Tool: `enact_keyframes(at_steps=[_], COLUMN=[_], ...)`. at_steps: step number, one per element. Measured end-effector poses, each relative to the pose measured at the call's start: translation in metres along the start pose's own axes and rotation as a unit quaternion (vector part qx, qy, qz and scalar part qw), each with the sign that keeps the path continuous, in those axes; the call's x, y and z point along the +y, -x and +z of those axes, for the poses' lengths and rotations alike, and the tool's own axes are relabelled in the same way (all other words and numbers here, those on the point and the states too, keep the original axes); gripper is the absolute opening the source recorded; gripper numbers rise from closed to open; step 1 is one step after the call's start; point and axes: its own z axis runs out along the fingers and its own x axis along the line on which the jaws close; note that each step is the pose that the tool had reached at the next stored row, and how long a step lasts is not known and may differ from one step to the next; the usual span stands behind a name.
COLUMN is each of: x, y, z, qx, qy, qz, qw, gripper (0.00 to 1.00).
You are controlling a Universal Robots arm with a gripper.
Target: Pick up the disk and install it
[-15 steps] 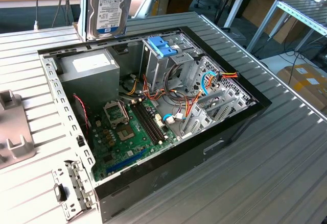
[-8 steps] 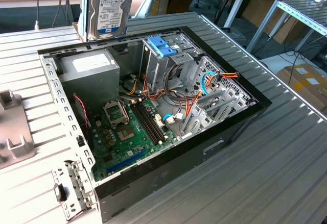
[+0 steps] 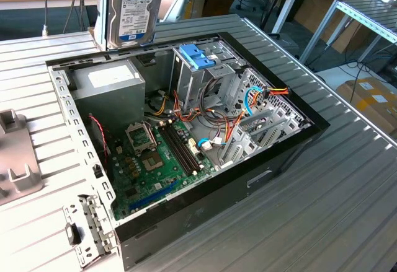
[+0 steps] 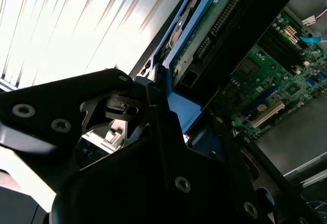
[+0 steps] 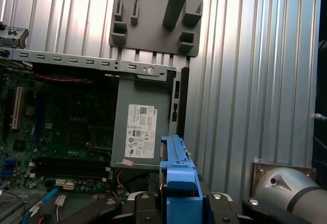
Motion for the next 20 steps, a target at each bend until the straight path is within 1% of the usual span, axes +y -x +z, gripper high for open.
enact_keyframes(at_steps=[5,7,20], x=[-0.0016,-0.0040,-0.0065], y=[-0.0002,-0.0007,-0.0012], z=[-0.0001,0.0000,0.0001], qx=[0.0000,0.0000,0.0000], qy=[0.0000,0.0000,0.0000], qz=[0.000,0.000,0.000], qw=[1.00000,1.00000,1.00000], gripper=[0.37,0.37,0.37])
